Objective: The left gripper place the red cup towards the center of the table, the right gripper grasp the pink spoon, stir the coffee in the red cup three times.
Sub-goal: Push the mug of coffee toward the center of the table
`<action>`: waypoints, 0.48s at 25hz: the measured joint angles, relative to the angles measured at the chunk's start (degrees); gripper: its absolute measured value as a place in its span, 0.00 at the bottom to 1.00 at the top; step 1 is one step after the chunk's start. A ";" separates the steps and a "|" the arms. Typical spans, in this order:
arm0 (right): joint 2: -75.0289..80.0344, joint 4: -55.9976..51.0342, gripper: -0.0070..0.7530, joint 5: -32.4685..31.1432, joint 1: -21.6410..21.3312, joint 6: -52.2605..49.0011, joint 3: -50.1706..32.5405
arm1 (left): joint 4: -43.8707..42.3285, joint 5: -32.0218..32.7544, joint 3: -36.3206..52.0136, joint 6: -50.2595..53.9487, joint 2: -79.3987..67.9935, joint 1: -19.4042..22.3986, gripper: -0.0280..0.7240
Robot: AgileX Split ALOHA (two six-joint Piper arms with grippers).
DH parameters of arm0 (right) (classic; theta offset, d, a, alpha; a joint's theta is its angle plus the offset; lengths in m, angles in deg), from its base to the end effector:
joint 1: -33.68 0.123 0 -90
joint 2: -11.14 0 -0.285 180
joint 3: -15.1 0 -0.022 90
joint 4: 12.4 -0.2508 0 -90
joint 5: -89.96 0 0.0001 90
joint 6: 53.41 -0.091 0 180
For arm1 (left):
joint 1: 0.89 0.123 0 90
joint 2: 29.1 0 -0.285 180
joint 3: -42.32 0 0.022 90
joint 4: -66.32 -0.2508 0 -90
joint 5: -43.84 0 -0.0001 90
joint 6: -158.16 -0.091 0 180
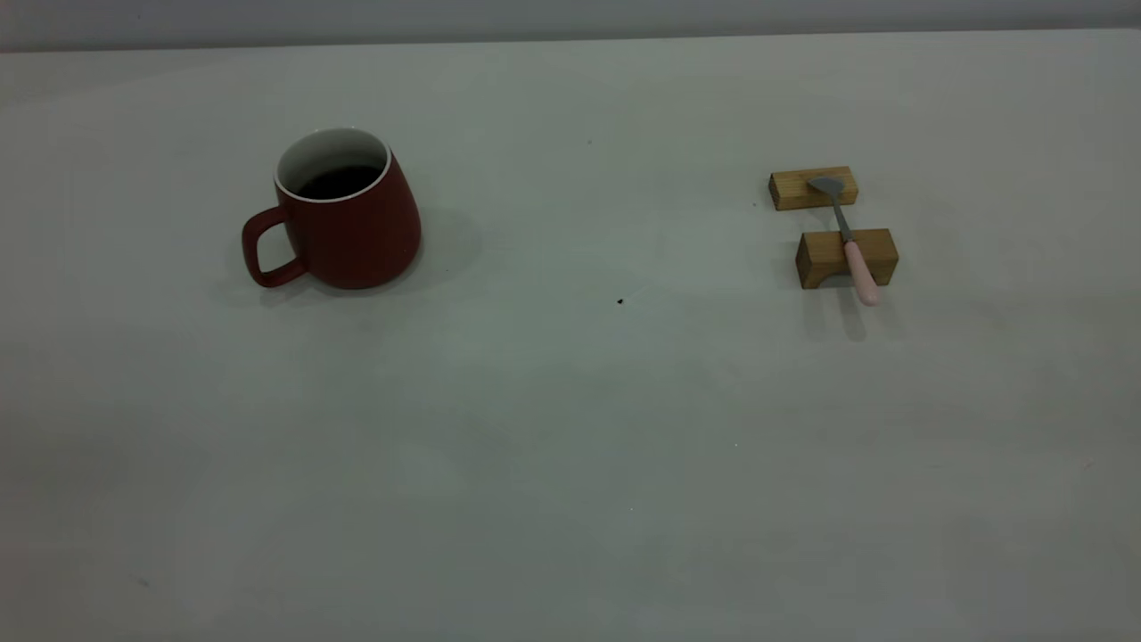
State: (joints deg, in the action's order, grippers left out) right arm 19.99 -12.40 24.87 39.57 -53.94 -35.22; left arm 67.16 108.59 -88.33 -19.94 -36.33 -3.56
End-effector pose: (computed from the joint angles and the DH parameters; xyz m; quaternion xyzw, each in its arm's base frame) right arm -0.0024 -0.0002 0.2630 -0.0413 0.8830 0.0262 0.4667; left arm -0.0079 -0.0008 0.2680 0.0064 0.8717 -0.0268 0.4892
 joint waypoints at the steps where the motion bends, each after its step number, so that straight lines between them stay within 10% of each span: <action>1: 0.00 0.00 0.32 0.00 0.00 0.00 0.00 | 0.00 0.06 -0.12 0.00 -0.81 0.00 0.82; 12: 0.00 0.00 0.32 0.00 0.00 0.00 0.00 | -0.29 -12.63 -4.36 0.11 -32.78 0.00 0.82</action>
State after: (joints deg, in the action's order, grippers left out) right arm 19.99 -12.40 24.87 39.57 -53.94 -35.22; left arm 66.87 95.96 -92.70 -19.82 -69.11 -3.56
